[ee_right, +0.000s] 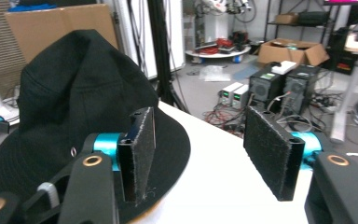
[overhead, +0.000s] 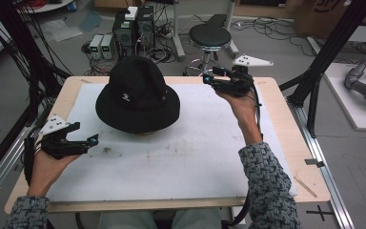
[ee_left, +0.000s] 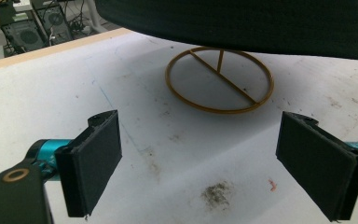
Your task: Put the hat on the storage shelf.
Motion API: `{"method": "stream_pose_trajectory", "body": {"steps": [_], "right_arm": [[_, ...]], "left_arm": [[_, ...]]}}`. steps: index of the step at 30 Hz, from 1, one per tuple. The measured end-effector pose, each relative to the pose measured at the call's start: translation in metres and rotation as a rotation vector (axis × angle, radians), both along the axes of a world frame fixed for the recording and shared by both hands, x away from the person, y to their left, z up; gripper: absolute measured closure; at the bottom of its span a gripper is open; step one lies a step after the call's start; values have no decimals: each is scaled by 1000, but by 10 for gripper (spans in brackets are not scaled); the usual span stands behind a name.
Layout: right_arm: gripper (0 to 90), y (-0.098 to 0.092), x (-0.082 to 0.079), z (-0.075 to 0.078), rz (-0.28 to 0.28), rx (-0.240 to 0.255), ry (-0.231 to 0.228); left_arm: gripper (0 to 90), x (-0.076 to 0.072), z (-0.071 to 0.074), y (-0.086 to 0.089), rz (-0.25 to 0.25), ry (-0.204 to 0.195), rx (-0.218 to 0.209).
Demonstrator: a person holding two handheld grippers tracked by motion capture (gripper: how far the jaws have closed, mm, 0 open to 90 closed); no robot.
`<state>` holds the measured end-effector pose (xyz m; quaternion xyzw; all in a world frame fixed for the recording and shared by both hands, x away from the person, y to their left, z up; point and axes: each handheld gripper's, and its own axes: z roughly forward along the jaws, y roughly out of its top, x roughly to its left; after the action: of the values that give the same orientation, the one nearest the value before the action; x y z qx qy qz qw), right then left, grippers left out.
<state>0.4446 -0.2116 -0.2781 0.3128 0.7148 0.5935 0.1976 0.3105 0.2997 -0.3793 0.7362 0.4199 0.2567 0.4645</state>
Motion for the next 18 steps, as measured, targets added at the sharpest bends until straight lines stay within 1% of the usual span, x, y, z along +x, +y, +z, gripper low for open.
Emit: {"method": "stream_pose_trajectory", "body": {"steps": [2,3,5,6,7,8,9,10,11,12,13,14,15,16,17,18], "right_arm": [[371,-9,-8,-5,-22,-6,9],[324,-16,-15,-12,-43,-1,20],[288,-23,-23,-21,-52,9,34],[269,-26,-27,-25,-64,6,43],[269,-26,-27,-25,-64,6,43],[249,-32,-33,-33,-77,2,48],[233,-35,-37,-37,-80,4,59],[210,-39,-41,-42,-96,-1,70],[208,-42,-45,-46,-107,0,78],[199,-45,-48,-50,-109,-1,83],[199,-45,-48,-50,-109,-1,83],[164,-50,-55,-57,-133,-10,93],[124,-51,-58,-59,-143,-12,101],[118,-53,-62,-62,-161,-16,114],[118,-53,-62,-62,-161,-16,114],[118,-56,-66,-65,-175,-26,112]], "left_arm": [[144,1,0,0,1,-1,-4],[144,1,0,0,0,-1,-2],[144,1,0,-1,0,0,-6],[144,1,0,-1,-2,0,-2],[144,2,0,-1,-3,1,-3],[144,2,0,-1,-4,0,-1],[144,2,0,-2,-2,2,2],[144,3,-1,-3,0,1,3],[144,3,-1,-2,-3,2,8],[144,4,-1,-3,-1,3,0],[144,5,-1,-3,-4,3,0],[144,5,-1,-3,-6,4,4],[144,6,-1,-4,-7,4,1],[144,7,-2,-5,-7,5,-1],[144,8,-2,-5,-11,8,2],[144,8,-3,-6,-10,9,-3]]}}
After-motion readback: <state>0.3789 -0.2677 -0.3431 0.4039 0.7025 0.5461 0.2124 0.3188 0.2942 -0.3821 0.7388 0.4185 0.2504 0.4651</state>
